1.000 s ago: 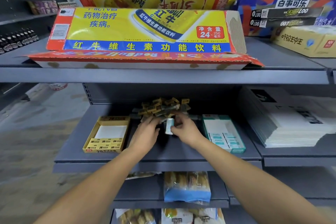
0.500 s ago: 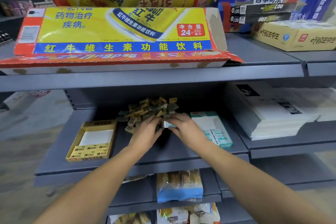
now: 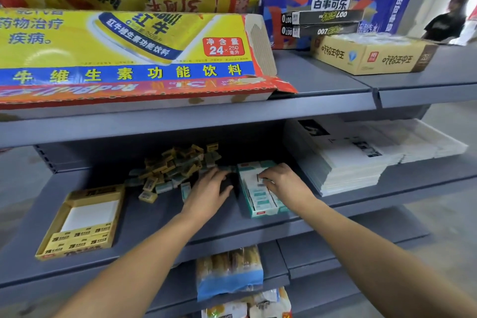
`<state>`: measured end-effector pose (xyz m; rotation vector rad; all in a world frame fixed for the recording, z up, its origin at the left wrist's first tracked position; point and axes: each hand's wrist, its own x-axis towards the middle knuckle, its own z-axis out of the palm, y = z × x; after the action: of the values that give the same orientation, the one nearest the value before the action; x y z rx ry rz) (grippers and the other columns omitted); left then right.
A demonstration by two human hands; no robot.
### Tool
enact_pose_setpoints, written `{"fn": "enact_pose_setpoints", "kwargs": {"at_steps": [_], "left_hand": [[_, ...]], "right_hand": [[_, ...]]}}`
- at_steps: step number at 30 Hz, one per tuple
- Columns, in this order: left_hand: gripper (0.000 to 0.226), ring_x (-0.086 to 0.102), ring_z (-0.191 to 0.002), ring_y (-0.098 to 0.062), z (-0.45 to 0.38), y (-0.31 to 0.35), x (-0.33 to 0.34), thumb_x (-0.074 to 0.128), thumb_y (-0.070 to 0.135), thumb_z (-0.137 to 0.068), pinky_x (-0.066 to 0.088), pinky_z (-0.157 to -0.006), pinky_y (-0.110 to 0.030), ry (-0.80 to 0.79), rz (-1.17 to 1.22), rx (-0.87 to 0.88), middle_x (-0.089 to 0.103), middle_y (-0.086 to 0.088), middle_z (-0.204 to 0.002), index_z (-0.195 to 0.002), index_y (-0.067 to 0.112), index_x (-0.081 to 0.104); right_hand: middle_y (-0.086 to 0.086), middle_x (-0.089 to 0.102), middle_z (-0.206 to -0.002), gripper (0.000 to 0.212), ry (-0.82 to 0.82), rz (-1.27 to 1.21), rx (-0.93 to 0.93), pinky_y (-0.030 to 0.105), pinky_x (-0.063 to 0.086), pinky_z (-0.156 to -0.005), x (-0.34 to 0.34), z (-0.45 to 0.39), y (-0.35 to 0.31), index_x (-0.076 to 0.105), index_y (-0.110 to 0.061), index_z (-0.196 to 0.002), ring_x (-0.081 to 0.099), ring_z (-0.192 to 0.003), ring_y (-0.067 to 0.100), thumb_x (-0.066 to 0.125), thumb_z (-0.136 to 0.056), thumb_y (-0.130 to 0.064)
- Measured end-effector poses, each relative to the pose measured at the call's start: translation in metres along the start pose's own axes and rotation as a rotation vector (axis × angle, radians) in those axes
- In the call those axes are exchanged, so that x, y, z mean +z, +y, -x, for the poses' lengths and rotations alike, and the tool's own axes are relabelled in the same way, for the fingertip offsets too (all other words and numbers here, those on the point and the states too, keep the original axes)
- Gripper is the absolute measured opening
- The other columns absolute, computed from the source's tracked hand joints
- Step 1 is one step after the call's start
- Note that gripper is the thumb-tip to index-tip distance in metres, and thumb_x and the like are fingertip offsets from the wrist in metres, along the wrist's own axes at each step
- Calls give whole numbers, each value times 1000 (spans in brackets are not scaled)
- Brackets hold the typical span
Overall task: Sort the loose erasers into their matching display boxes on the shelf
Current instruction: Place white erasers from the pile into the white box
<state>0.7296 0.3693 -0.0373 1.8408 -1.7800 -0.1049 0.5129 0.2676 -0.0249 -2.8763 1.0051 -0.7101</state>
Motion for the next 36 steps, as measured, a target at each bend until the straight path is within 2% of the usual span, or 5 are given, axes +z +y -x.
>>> {"fn": "enact_pose_setpoints", "kwargs": {"at_steps": [8, 15, 27, 32, 36], "left_hand": [[41, 53, -117, -18, 6, -6, -4, 54, 27, -96, 46, -98, -35, 19, -9, -4, 52, -1, -131, -136, 16, 50], [40, 53, -117, -18, 12, -16, -9, 51, 26, -97, 48, -95, -34, 10, -45, -29, 51, 0, -134, -135, 15, 51], [39, 56, -110, -18, 18, -16, -10, 52, 25, -97, 49, -90, -36, 11, -39, -37, 53, 0, -126, -135, 15, 52], [36, 58, -108, -18, 23, -22, -21, 55, 19, -95, 51, -86, -36, 64, -24, -70, 58, -2, -121, -130, 15, 56], [36, 59, -108, -21, 35, -37, -36, 55, 17, -94, 51, -86, -35, 83, -38, -150, 58, -4, -124, -130, 14, 55]], "right_hand": [[9, 72, -108, 19, -133, -17, -35, 35, 45, -93, 17, -14, -9, 73, -5, -105, 62, -100, 33, 60, -92, -9], [10, 74, -94, 15, -158, -58, -42, 39, 54, -79, 23, -20, -11, 75, -5, -97, 66, -90, 32, 63, -88, -5], [6, 66, -121, 33, -312, -144, 152, 31, 46, -98, 17, -17, -15, 71, -8, -111, 59, -114, 23, 46, -89, -2], [10, 66, -112, 33, -44, -138, 198, 40, 49, -88, 16, -30, -34, 72, -12, -103, 57, -104, 34, 53, -80, 1], [14, 67, -100, 31, 41, -200, 56, 39, 51, -83, 24, -46, -76, 72, -8, -99, 59, -93, 36, 59, -73, 4]]}}
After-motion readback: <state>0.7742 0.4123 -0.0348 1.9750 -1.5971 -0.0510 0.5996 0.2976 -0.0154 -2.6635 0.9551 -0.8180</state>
